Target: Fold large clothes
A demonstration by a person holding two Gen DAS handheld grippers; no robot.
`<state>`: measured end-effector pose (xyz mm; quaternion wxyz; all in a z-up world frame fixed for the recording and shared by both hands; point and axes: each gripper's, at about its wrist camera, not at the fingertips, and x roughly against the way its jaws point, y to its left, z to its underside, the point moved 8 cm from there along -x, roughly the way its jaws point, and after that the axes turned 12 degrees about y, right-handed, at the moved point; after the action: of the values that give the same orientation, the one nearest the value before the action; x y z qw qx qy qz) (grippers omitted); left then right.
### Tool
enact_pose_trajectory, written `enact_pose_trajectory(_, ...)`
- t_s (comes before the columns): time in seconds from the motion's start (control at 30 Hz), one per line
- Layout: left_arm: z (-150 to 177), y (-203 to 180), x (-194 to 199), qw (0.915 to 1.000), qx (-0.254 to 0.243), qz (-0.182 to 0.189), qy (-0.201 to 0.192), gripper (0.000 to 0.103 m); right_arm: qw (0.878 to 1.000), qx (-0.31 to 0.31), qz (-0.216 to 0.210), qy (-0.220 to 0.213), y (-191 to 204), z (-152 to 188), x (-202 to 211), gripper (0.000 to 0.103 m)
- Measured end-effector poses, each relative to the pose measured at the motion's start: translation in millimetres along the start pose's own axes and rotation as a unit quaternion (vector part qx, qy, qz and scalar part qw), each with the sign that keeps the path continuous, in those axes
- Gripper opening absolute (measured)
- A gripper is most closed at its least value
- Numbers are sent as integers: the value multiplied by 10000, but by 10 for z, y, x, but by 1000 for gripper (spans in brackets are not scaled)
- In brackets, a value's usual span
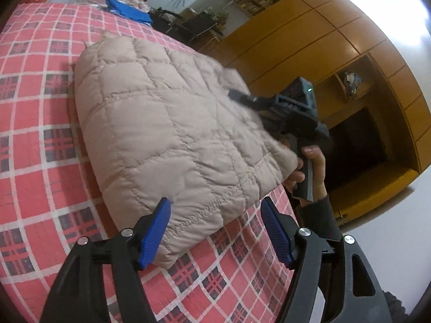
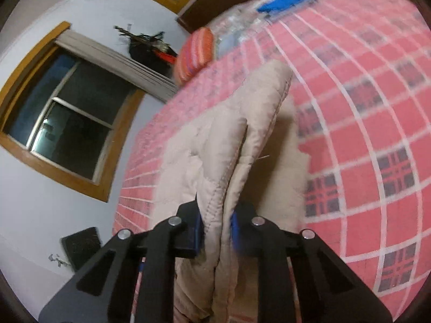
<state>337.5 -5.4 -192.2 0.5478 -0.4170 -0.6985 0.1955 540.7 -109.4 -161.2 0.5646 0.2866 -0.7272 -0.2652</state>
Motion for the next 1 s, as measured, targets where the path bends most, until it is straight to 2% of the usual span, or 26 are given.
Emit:
enact_pose_trajectory(0.03,29,4,-14,10000,15,9,15,70,9999,-93,16,36,-80,-10,-71,18)
enact_pose_trajectory(0.1,50,18,-40,9999,36,-10,130,70,9993,-339,-81,105,-309,24,-231,31)
enact_pose_trajectory(0.2,-47,-76,73,9994,-173,-230,209,70,9992,-349,-173,-47,-367,32,-132,35)
enact_pose_trajectory(0.27,-251,-121,220,9989,-282,-372,30,71,9990,-292,12,-325,-362,-53,50,37)
enact_pose_trajectory(0.33,-536,-67,351,9991,-178,-329,-189,74,9973,-103,266,-683,-266,-166,266,37)
enact_pose_trajectory(0.4,-803,21,407,9984,-84,-430,-350,75,9960,140,272,-838,-96,-260,365,37)
enact_pose_trajectory(0.47,-1126,199,379,9978,130,-513,-397,75,9954,446,322,-787,49,-339,303,37)
enact_pose_trajectory(0.53,-1357,394,265,9974,385,-509,-335,75,9959,602,490,-469,45,-387,68,37)
enact_pose_trajectory(0.57,-1436,504,176,9968,498,-559,-270,75,9963,548,582,-310,-41,-396,-62,35)
enact_pose_trajectory(0.63,-1509,751,-33,9947,752,-688,-115,75,9955,455,822,-80,-198,-442,-288,22)
enact_pose_trajectory(0.67,-1504,863,-76,9941,852,-666,-61,74,9944,393,977,30,-356,-423,-406,8)
enact_pose_trajectory(0.7,-1497,971,-179,9932,1001,-588,38,72,9940,349,1031,65,-479,-402,-485,3)
enact_pose_trajectory(0.83,-1466,1003,-205,9929,999,-644,52,72,9967,191,788,-42,-562,-378,-467,3)
enact_pose_trajectory(0.87,-1459,959,-155,9929,961,-703,25,72,9963,252,813,-109,-497,-370,-385,8)
enact_pose_trajectory(0.93,-1466,805,-5,9931,861,-789,-140,72,9959,387,780,-239,-383,-327,-206,13)
enact_pose_trajectory(1.0,-1366,472,156,9967,405,-676,-205,72,9949,681,644,-379,-138,-155,46,13)
